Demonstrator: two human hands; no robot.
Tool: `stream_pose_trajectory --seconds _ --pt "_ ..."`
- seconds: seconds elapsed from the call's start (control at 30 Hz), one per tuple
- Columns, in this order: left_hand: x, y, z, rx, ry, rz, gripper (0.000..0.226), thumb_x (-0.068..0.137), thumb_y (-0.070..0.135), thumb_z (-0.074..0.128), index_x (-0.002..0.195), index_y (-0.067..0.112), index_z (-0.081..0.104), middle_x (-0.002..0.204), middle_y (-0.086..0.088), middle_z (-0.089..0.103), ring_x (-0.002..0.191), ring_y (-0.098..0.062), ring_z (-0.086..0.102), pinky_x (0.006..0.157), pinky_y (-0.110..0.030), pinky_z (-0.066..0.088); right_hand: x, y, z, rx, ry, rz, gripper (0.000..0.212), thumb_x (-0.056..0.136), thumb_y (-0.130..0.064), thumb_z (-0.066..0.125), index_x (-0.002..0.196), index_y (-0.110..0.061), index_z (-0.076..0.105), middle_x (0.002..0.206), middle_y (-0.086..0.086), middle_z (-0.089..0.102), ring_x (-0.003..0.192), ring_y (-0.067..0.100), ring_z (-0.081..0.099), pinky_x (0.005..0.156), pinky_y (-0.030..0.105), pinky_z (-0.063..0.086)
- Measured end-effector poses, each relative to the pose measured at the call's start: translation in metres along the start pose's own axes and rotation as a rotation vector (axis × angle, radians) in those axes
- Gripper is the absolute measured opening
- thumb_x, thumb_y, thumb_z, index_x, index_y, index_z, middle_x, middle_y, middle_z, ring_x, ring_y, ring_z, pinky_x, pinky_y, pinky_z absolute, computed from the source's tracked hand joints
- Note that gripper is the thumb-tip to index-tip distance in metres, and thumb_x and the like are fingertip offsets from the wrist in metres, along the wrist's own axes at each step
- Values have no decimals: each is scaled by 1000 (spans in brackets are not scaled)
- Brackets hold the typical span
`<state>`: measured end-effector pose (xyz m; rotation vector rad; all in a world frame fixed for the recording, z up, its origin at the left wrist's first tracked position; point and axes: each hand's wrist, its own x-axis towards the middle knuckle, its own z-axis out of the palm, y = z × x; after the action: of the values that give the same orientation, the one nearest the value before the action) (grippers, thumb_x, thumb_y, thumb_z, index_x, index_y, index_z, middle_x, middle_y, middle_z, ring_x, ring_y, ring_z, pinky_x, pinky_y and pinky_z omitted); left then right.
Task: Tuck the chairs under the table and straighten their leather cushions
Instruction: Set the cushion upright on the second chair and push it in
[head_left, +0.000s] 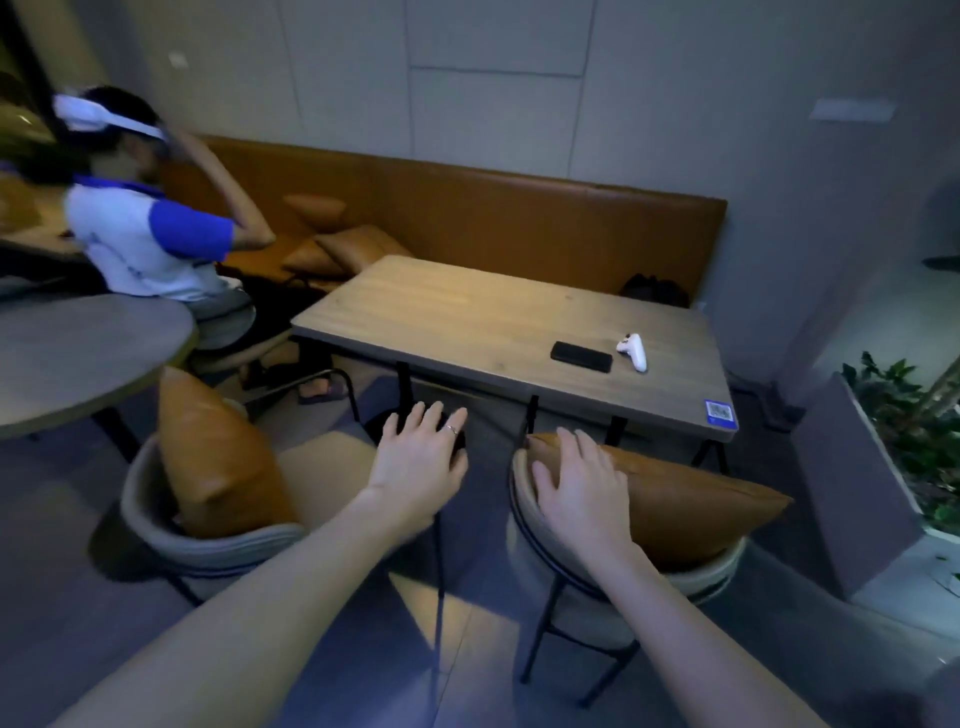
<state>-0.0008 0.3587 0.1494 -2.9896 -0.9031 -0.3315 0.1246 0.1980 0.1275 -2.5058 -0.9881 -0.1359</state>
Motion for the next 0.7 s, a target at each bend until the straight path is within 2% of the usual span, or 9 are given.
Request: stream_pose_trajectory --seconds 0.13,0.3,0.43,0.57,0.7 --pt "-35 -97 -66 -56 177 -20 48 97 40 42 137 17 56 135 -3 60 127 -25 53 101 -42 39 1 -107 -5 36 119 -182 57 103 -42 49 153 -16 44 158 12 46 147 31 41 117 51 36" --pt "-78 -218 -117 -82 258 -171 41 96 36 49 130 14 60 125 -10 66 114 -31 60 91 -44 45 0 -236 3 81 92 -301 60 105 -45 42 159 -19 35 166 11 34 153 31 29 120 49 24" --pt "-101 -288 -135 -189 266 -315 40 100 35 48 131 13 59 123 -14 65 113 -34 59 87 -44 45 -6 -308 27 96 74 -383 62 104 -46 41 160 -20 33 167 11 32 154 32 28 122 51 24" --pt "-104 -343 -131 -327 252 -434 39 100 39 44 128 15 59 117 -10 68 108 -31 61 82 -42 48 -9 -360 59 128 8 -395 65 104 -49 40 162 -23 28 169 9 29 155 30 26 123 51 22" --pt "-89 -385 -109 -395 187 -509 38 96 41 46 125 20 59 111 -8 69 102 -31 63 81 -44 52 3 -395 103 231 -108 -295 69 103 -54 41 163 -27 21 171 5 21 157 27 19 122 56 23"
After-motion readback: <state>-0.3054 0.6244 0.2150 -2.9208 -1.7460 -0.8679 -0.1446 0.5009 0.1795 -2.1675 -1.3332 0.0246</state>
